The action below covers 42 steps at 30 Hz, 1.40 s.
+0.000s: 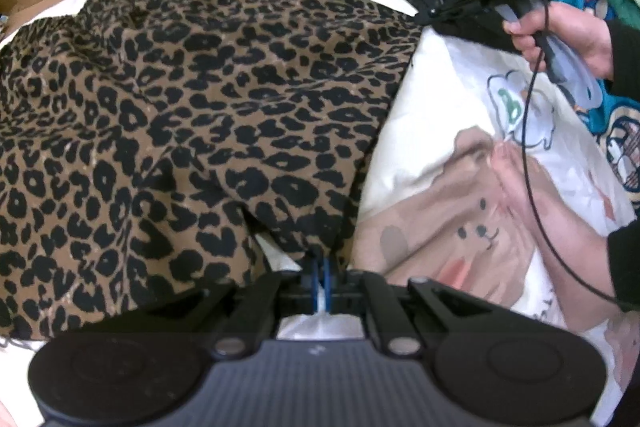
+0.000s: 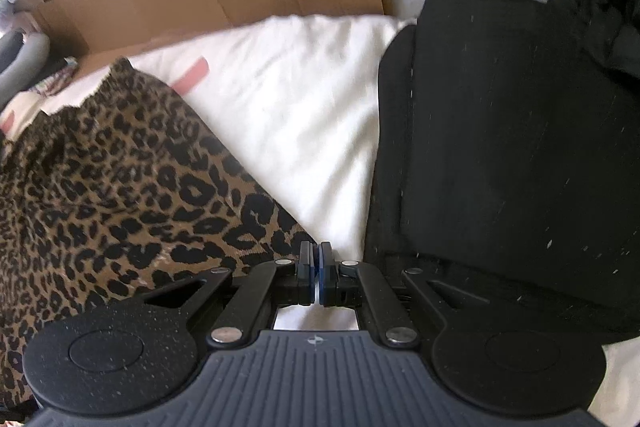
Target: Fold clothes
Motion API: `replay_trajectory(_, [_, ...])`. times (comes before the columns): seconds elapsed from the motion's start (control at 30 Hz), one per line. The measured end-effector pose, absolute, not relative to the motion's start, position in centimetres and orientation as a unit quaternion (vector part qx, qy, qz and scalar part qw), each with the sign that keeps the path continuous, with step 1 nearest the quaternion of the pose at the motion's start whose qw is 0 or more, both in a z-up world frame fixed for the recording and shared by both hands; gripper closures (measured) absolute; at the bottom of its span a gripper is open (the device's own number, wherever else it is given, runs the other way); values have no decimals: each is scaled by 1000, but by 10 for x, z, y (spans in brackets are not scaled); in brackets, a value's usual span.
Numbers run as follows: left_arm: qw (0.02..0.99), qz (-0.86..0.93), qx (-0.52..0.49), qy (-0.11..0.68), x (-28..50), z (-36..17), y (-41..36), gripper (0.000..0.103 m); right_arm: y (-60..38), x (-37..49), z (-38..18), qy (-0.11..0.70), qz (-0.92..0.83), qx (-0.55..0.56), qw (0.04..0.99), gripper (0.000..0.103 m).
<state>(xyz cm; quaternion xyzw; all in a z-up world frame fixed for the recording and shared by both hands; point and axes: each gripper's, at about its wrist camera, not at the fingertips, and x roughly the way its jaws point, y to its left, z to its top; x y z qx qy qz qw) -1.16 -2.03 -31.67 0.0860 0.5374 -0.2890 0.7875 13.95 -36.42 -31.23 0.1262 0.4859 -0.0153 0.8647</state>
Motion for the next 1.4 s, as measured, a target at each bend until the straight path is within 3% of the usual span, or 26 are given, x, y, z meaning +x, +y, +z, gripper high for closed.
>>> replay_trajectory(0.13, [773, -303, 92, 550, -1, -310, -17, 97, -363, 140, -312, 489, -13, 132, 862, 102])
replay_trajectory(0.3, [782, -304, 54, 542, 15, -281, 2, 75, -370, 132, -298, 474, -20, 160, 866, 100])
replay_trajectory(0.5, [794, -290, 40, 533, 21, -266, 12, 68, -367, 120, -278, 458, -16, 159, 875, 97])
replay_trajectory(0.6, [801, -277, 37, 529, 23, -257, 20, 68, -359, 115, -269, 451, -8, 159, 878, 92])
replay_trajectory(1.03, [826, -192, 39, 528, 12, -248, 66, 66, -295, 104, -240, 448, 90, 145, 878, 92])
replay_trajectory(1.2, [819, -179, 16, 545, 4, -252, 86, 59, -263, 98, -233, 452, 139, 124, 872, 88])
replay_trajectory(1.4, [806, -201, 4, 557, -2, -270, 79, 59, -229, 91, -241, 473, 191, 115, 852, 86])
